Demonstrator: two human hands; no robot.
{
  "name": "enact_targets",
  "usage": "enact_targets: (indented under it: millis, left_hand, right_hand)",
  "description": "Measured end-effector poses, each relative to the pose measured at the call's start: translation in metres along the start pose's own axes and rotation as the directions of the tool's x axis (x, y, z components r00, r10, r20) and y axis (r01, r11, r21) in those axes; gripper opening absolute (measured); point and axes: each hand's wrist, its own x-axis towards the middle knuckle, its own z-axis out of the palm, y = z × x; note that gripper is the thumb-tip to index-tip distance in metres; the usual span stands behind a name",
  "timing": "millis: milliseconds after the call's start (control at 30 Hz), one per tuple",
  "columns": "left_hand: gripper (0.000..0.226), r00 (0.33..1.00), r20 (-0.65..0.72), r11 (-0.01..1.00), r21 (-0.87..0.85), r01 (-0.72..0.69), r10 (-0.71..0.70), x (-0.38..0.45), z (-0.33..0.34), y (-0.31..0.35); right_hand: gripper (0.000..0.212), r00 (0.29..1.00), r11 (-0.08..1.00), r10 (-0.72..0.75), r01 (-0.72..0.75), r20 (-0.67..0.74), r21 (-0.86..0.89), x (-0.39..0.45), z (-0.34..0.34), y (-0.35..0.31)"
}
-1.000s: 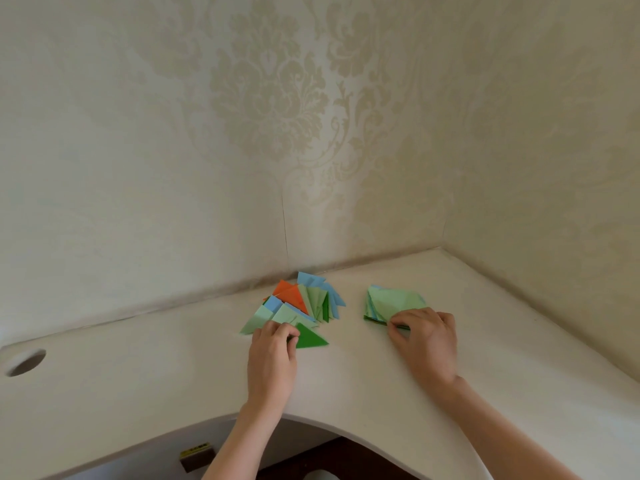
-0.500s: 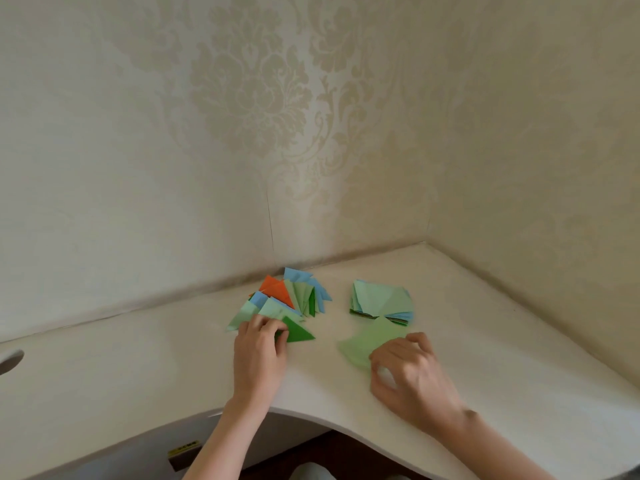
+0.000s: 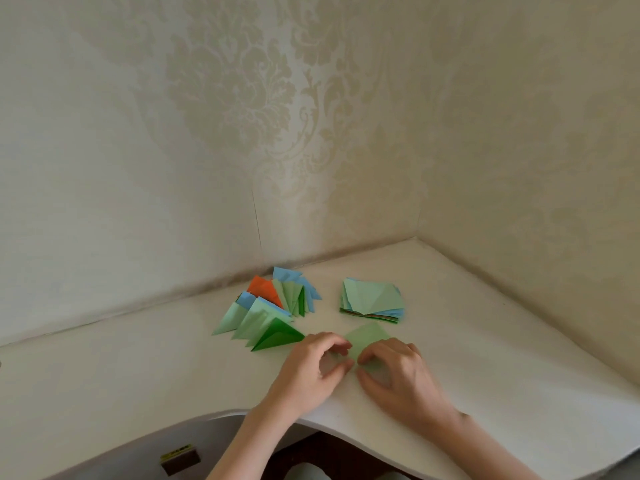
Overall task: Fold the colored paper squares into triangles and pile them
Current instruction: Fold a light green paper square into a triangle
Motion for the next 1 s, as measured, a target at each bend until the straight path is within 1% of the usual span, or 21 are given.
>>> enact_targets:
  millis: [133, 267, 400, 500, 600, 733, 833, 900, 967, 1000]
  left_hand:
    - [0.016, 0.997, -0.057, 0.998, 0.039, 0.049, -0.047, 0.004, 0.009, -0.001]
    - [0.018, 0.996, -0.062, 0.996, 0.065, 0.065, -0.061, 0.007, 0.016, -0.002]
    - [0.021, 0.994, -0.067, 0.996, 0.017, 0.087, -0.086, 0.008, 0.015, -0.003]
    - [0.022, 0.993, -0.06, 0.994, -0.029, 0.102, -0.103, 0.006, 0.013, -0.006]
    - [0.024, 0.992, -0.06, 0.993, -0.053, 0.103, -0.106, 0.004, 0.01, -0.009]
    - [0.027, 0.994, -0.047, 0.993, -0.069, 0.097, -0.101, 0.001, 0.007, -0.007]
    - [0.04, 0.993, -0.052, 0.992, -0.072, 0.106, -0.11, 0.001, 0.005, -0.003]
    - [0.043, 0.992, -0.059, 0.991, -0.074, 0.11, -0.114, 0.0, 0.004, -0.001]
    - [0.046, 0.992, -0.056, 0.99, -0.087, 0.112, -0.117, -0.001, 0.003, 0.002]
    - [0.047, 0.992, -0.058, 0.991, -0.079, 0.108, -0.112, -0.002, 0.002, 0.003]
  right_hand:
    - [0.015, 0.996, 0.988, 0.085, -0.084, -0.002, 0.133, 0.008, 0.004, 0.001]
    - [0.021, 0.986, 0.969, 0.164, -0.169, 0.042, 0.183, 0.011, 0.007, -0.001]
    - [0.028, 0.955, 0.945, 0.256, -0.28, 0.151, 0.169, 0.019, 0.008, 0.002]
    - [0.033, 0.924, 0.924, 0.277, -0.332, 0.264, 0.192, 0.024, 0.002, 0.006]
    - [0.033, 0.928, 0.915, 0.235, -0.311, 0.288, 0.256, 0.022, -0.006, 0.008]
    - [0.031, 0.952, 0.933, 0.159, -0.232, 0.263, 0.276, 0.014, -0.007, 0.011]
    - [0.03, 0.969, 0.954, 0.158, -0.2, 0.192, 0.224, 0.011, -0.003, 0.012]
    - [0.026, 0.977, 0.97, 0.155, -0.179, 0.148, 0.165, 0.009, 0.002, 0.012]
    - [0.018, 0.987, 0.985, 0.111, -0.125, 0.118, 0.119, 0.01, 0.009, 0.011]
    - [0.015, 0.989, 0.989, 0.082, -0.097, 0.126, 0.115, 0.012, 0.011, 0.01]
